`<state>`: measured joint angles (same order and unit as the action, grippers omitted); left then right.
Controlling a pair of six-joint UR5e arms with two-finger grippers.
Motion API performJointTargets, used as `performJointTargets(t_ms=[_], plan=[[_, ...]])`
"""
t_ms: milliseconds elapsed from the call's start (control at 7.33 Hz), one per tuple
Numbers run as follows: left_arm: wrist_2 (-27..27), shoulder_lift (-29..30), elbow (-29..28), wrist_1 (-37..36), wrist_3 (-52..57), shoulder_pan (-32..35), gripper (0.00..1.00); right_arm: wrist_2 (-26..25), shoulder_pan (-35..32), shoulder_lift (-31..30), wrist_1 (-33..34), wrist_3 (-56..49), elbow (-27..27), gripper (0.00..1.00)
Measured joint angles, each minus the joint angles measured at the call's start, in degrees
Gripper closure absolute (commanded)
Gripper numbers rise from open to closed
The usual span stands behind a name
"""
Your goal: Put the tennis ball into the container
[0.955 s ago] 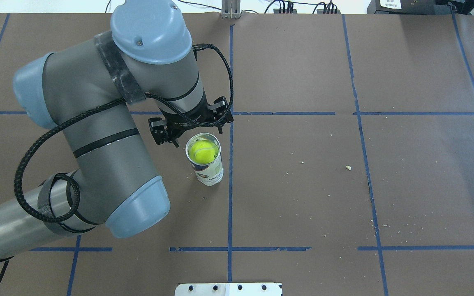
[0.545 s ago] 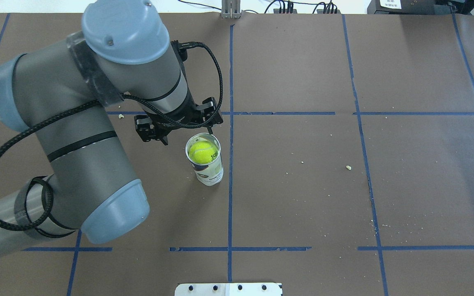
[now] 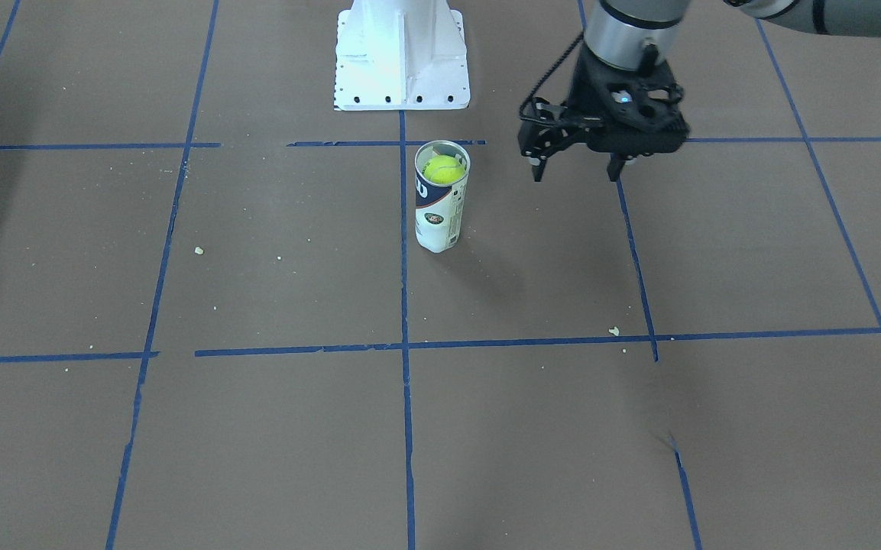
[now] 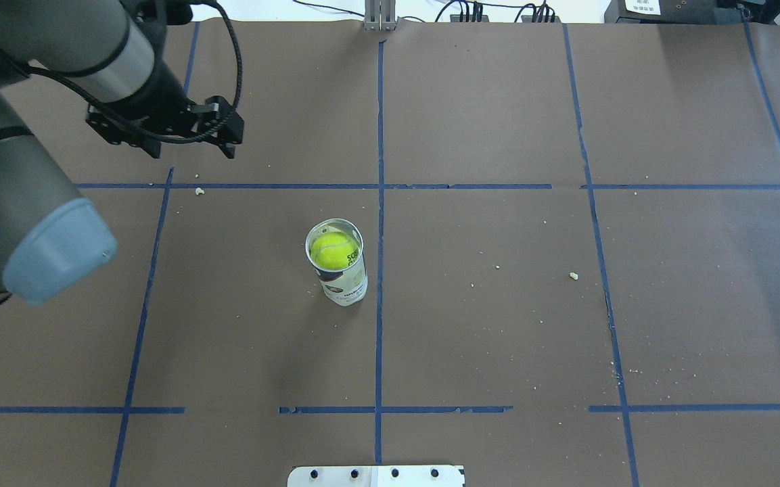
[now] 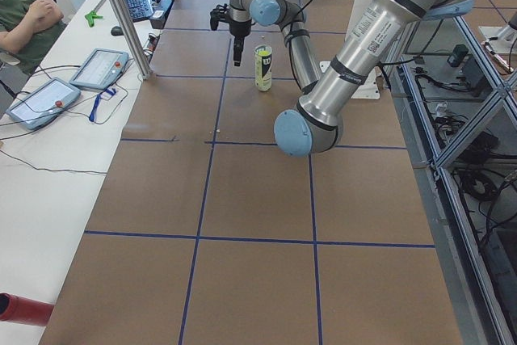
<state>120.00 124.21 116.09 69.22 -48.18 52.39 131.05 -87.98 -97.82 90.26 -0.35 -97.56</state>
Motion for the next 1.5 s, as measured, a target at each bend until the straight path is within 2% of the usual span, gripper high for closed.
performJointTargets(t_ms=[273,545,818,1091,1500], plan=[[6.29,-10.78,-0.99,4.04,19.61,10.73,0.00,0.00,0.00,0.00,0.00,0.00,0.00,0.00],[11.16,-20.39,-4.93,5.44,38.55,22.05,0.00,0.00,0.00,0.03,0.00,0.00,0.00,0.00],[13.70,-29.57,-10.17,9.03,52.41,32.03,0.00,0.00,0.00,0.01,0.00,0.00,0.00,0.00],[13.95,-36.34,-12.56,10.60,56.18,35.64,0.00,0.00,0.00,0.02,0.00,0.00,0.00,0.00],[14.28,-39.89,-13.17,10.86,56.50,36.53,0.00,0.00,0.00,0.02,0.00,0.00,0.00,0.00]])
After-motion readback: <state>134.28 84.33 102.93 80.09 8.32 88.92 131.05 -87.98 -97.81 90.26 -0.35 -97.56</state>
